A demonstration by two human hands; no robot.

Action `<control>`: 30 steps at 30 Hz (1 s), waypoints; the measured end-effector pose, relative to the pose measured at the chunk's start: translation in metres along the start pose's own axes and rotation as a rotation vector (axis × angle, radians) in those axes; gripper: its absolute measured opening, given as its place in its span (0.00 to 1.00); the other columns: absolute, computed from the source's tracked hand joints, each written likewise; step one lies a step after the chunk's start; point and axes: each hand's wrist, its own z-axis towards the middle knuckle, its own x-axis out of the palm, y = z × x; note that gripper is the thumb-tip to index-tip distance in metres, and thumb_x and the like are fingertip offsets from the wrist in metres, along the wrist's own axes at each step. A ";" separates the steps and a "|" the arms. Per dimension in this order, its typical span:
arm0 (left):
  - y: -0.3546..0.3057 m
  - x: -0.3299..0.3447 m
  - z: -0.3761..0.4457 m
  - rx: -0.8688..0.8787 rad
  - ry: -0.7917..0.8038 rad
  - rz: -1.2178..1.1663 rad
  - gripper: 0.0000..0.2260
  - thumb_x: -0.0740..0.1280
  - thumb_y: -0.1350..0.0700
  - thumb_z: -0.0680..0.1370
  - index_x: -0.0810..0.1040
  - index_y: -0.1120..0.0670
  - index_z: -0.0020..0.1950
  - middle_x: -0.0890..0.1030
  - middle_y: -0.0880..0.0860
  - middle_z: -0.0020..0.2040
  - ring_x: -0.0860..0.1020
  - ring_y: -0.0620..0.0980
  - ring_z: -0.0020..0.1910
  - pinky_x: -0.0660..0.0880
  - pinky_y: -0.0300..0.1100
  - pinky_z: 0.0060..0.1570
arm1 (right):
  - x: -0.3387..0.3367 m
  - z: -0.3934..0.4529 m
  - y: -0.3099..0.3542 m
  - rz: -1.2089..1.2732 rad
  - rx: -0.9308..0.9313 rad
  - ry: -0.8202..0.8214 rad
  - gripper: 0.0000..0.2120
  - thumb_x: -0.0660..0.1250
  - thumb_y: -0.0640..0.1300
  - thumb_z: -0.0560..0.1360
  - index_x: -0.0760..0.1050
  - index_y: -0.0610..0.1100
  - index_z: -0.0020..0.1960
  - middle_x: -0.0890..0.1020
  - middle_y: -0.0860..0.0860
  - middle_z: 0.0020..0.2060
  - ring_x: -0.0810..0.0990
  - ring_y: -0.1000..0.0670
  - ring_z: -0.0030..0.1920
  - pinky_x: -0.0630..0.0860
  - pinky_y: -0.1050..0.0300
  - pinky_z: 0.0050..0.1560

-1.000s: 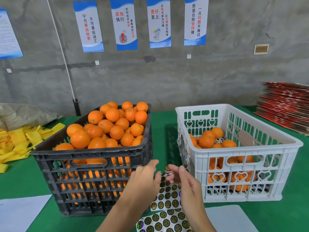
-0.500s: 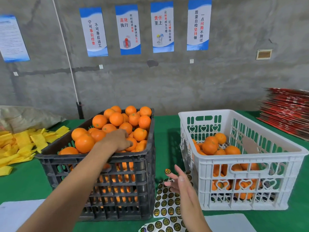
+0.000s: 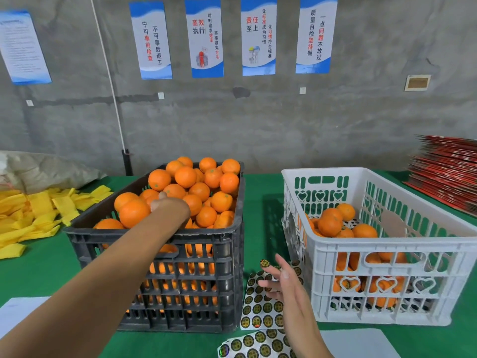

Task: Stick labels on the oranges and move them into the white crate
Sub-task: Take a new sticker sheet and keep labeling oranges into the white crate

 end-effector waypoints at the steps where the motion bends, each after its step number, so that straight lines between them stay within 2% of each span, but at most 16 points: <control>1: -0.001 -0.001 -0.002 -0.016 -0.009 -0.018 0.31 0.66 0.51 0.82 0.56 0.53 0.82 0.46 0.58 0.83 0.57 0.60 0.79 0.68 0.48 0.69 | 0.001 -0.001 0.001 -0.007 -0.002 0.005 0.23 0.50 0.60 0.81 0.63 0.59 0.75 0.82 0.64 0.59 0.83 0.57 0.58 0.78 0.53 0.63; 3: 0.002 -0.002 -0.011 0.018 0.015 -0.001 0.30 0.66 0.50 0.82 0.58 0.54 0.81 0.52 0.58 0.82 0.58 0.59 0.79 0.68 0.47 0.69 | 0.002 -0.002 0.002 -0.015 -0.004 0.015 0.24 0.49 0.60 0.81 0.63 0.59 0.75 0.82 0.62 0.60 0.83 0.57 0.58 0.78 0.52 0.64; 6: 0.007 -0.003 -0.012 0.157 -0.008 -0.022 0.22 0.65 0.54 0.82 0.66 0.56 0.75 0.64 0.59 0.76 0.64 0.61 0.75 0.72 0.49 0.64 | 0.002 0.000 0.003 0.004 -0.019 0.003 0.24 0.49 0.58 0.82 0.63 0.56 0.77 0.83 0.61 0.59 0.83 0.55 0.58 0.78 0.52 0.63; 8: 0.009 -0.005 -0.019 0.255 -0.081 -0.046 0.21 0.69 0.51 0.79 0.70 0.55 0.69 0.69 0.59 0.70 0.67 0.62 0.71 0.73 0.50 0.59 | 0.005 0.002 0.008 -0.001 -0.041 0.001 0.24 0.48 0.59 0.84 0.62 0.55 0.78 0.83 0.62 0.59 0.82 0.55 0.59 0.76 0.51 0.65; 10: 0.009 -0.005 -0.028 0.338 -0.247 -0.176 0.21 0.74 0.45 0.72 0.74 0.53 0.60 0.72 0.58 0.64 0.70 0.60 0.65 0.75 0.52 0.59 | 0.009 0.004 0.017 -0.011 -0.093 -0.016 0.24 0.47 0.63 0.84 0.63 0.58 0.76 0.82 0.61 0.61 0.81 0.56 0.61 0.74 0.51 0.67; 11: 0.009 -0.006 -0.030 0.375 -0.347 -0.295 0.24 0.76 0.42 0.69 0.75 0.53 0.59 0.72 0.57 0.61 0.71 0.59 0.63 0.75 0.53 0.59 | 0.011 0.006 0.024 -0.018 -0.127 -0.019 0.24 0.48 0.64 0.82 0.63 0.59 0.76 0.82 0.61 0.62 0.81 0.57 0.62 0.74 0.52 0.67; 13: 0.007 -0.009 -0.034 0.446 -0.565 -0.569 0.29 0.77 0.40 0.66 0.78 0.53 0.62 0.71 0.56 0.60 0.73 0.58 0.60 0.76 0.54 0.57 | 0.015 0.014 0.040 -0.038 -0.187 -0.008 0.26 0.49 0.69 0.80 0.63 0.62 0.76 0.80 0.63 0.64 0.79 0.58 0.64 0.73 0.51 0.68; 15: 0.004 -0.011 -0.036 0.535 -0.771 -0.804 0.31 0.76 0.42 0.66 0.78 0.54 0.65 0.69 0.52 0.58 0.73 0.53 0.57 0.76 0.49 0.55 | 0.019 0.023 0.057 -0.064 -0.263 -0.009 0.27 0.48 0.70 0.81 0.61 0.63 0.77 0.78 0.64 0.66 0.78 0.58 0.66 0.71 0.50 0.68; 17: 0.002 -0.013 -0.040 0.670 -0.872 -0.949 0.29 0.76 0.44 0.68 0.78 0.53 0.66 0.65 0.48 0.55 0.70 0.46 0.53 0.73 0.42 0.53 | 0.023 0.036 0.077 -0.081 -0.353 -0.039 0.27 0.48 0.69 0.82 0.61 0.63 0.78 0.79 0.63 0.66 0.77 0.57 0.66 0.71 0.49 0.68; 20: -0.001 -0.013 -0.047 0.872 -0.947 -0.929 0.28 0.77 0.48 0.69 0.76 0.50 0.66 0.65 0.48 0.57 0.70 0.47 0.56 0.74 0.42 0.54 | 0.028 0.060 0.106 -0.134 -0.458 -0.071 0.27 0.48 0.68 0.83 0.60 0.61 0.79 0.80 0.62 0.62 0.81 0.54 0.60 0.75 0.49 0.63; 23: -0.002 -0.015 -0.050 0.968 -1.048 -0.806 0.28 0.77 0.50 0.69 0.75 0.49 0.68 0.69 0.51 0.61 0.71 0.52 0.60 0.71 0.43 0.61 | 0.030 0.079 0.124 -0.198 -0.500 -0.068 0.24 0.48 0.65 0.84 0.58 0.62 0.79 0.83 0.62 0.53 0.80 0.55 0.46 0.75 0.62 0.51; 25: -0.002 -0.015 -0.052 1.007 -1.095 -0.772 0.28 0.76 0.51 0.70 0.76 0.50 0.68 0.70 0.52 0.61 0.72 0.51 0.60 0.67 0.37 0.62 | 0.031 0.088 0.130 -0.233 -0.506 -0.042 0.23 0.50 0.61 0.85 0.57 0.61 0.79 0.82 0.63 0.45 0.78 0.58 0.39 0.73 0.66 0.42; 27: -0.002 -0.016 -0.054 1.029 -1.112 -0.780 0.28 0.76 0.52 0.70 0.76 0.50 0.69 0.71 0.51 0.62 0.72 0.50 0.59 0.64 0.32 0.62 | 0.035 0.093 0.134 -0.250 -0.494 -0.008 0.23 0.53 0.57 0.85 0.55 0.60 0.80 0.81 0.62 0.42 0.78 0.59 0.38 0.74 0.64 0.41; 30: -0.002 -0.017 -0.059 1.042 -1.115 -0.769 0.27 0.76 0.51 0.70 0.76 0.50 0.69 0.71 0.50 0.63 0.71 0.50 0.58 0.65 0.31 0.60 | 0.039 0.098 0.134 -0.250 -0.465 0.008 0.26 0.58 0.52 0.85 0.54 0.55 0.81 0.80 0.59 0.40 0.78 0.59 0.40 0.73 0.65 0.44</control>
